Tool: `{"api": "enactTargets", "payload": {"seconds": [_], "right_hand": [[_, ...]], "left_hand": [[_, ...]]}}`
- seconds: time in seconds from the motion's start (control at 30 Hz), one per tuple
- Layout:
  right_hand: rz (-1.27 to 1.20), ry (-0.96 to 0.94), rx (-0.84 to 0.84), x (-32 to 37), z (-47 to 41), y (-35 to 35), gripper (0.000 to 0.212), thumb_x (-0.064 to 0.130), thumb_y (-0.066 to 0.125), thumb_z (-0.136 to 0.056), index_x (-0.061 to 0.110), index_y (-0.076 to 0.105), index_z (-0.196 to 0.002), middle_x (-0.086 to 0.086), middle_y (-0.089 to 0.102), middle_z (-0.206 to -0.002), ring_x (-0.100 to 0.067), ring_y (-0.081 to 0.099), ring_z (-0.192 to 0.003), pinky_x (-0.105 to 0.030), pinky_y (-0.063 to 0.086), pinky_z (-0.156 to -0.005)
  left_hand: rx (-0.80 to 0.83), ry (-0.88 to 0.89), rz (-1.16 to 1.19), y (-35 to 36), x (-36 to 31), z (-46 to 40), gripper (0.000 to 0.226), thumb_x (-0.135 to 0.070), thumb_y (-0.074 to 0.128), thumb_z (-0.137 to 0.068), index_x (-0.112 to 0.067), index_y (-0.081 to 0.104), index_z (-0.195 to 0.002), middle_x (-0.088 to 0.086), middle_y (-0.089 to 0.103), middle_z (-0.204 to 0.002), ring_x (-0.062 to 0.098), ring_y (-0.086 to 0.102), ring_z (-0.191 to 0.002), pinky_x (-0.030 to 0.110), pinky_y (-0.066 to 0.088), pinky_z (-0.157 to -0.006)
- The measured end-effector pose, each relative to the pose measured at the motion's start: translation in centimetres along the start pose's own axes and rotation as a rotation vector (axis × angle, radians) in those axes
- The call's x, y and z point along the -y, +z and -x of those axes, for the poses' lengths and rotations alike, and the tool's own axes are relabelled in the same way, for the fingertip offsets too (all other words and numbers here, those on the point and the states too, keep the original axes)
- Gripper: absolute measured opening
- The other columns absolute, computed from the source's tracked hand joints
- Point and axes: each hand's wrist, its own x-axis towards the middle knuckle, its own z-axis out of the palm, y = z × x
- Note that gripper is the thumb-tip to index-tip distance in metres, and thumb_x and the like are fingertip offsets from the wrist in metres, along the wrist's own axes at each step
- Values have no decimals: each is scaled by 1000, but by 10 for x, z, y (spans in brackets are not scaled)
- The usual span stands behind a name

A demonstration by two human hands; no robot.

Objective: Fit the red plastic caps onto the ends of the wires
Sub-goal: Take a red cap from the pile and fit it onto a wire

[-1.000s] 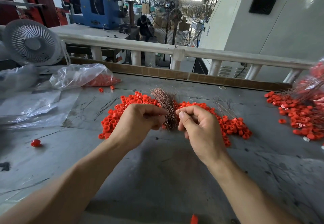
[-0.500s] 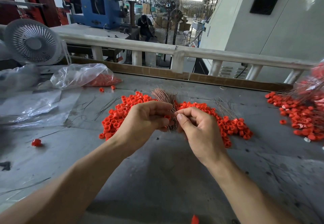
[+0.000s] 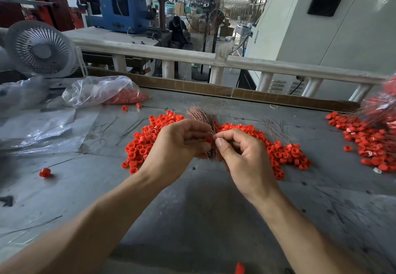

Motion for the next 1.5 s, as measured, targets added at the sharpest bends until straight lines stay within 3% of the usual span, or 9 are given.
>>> {"api": "enactTargets", "payload": {"seconds": [0.17, 0.33, 0.53, 0.8, 0.97, 1.13, 1.27, 1.5], "right_hand": [[-30, -15, 16, 2, 0, 0, 12, 19, 63, -96, 23, 74, -95, 16, 66, -68, -2, 58, -58, -10, 40, -56], [-54, -52, 10, 4, 0, -2, 14, 11, 63, -98, 19, 74, -94, 12, 65, -66, -1, 58, -55, -8, 39, -55], [-64, -67, -8, 6, -1, -1, 15, 8, 63, -98, 18, 74, -93, 15, 65, -67, 0, 59, -57, -7, 40, -57], [-95, -27, -23, 8, 1, -1, 13, 12, 64, -97, 22, 72, -98, 18, 68, -71, -1, 65, -67, -10, 48, -65], [-88, -31, -27, 10, 2, 0, 13, 13, 66, -95, 24, 72, -94, 14, 70, -72, -2, 65, -67, -13, 48, -64], [-61, -43, -46, 12, 2, -1, 11, 16, 67, -94, 26, 72, -91, 7, 70, -76, -6, 64, -68, -18, 51, -65], [-45, -35, -49, 10, 2, -1, 11, 15, 68, -95, 24, 72, -91, 9, 68, -73, -5, 62, -67, -17, 49, -64], [-21, -43, -37, 10, 2, -1, 12, 13, 68, -95, 23, 71, -90, 10, 67, -72, -5, 61, -66, -20, 50, -63]], "left_hand": [[-19, -17, 15, 1, -2, 1, 29, 6, 77, -82, -7, 71, -107, 8, 78, -92, 24, 76, -85, 30, 62, -74], [-1, -29, 45, 2, -5, 3, 18, 3, 75, -85, -2, 69, -102, 17, 77, -85, 32, 77, -80, 31, 62, -65], [12, -60, 204, 5, -9, 3, 19, 7, 68, -87, 1, 69, -104, 23, 76, -89, 26, 76, -78, 26, 60, -66], [24, -81, 271, 4, -10, 4, 26, 6, 65, -87, 6, 66, -113, 25, 73, -92, 25, 75, -79, 30, 63, -71], [1, -85, 267, 4, -9, 3, 24, 8, 64, -89, 6, 66, -113, 20, 73, -87, 22, 73, -74, 31, 62, -72], [20, -65, 221, 5, -7, 3, 22, 5, 62, -93, -11, 74, -103, 7, 73, -77, 15, 68, -68, 27, 60, -66], [45, -62, 201, 3, -6, 3, 24, 2, 60, -95, -15, 76, -105, 1, 72, -77, 16, 62, -68, 27, 58, -63], [64, -73, 195, 1, -5, 3, 26, -1, 58, -98, -16, 76, -108, 1, 70, -78, 15, 61, -70, 28, 56, -63]]}}
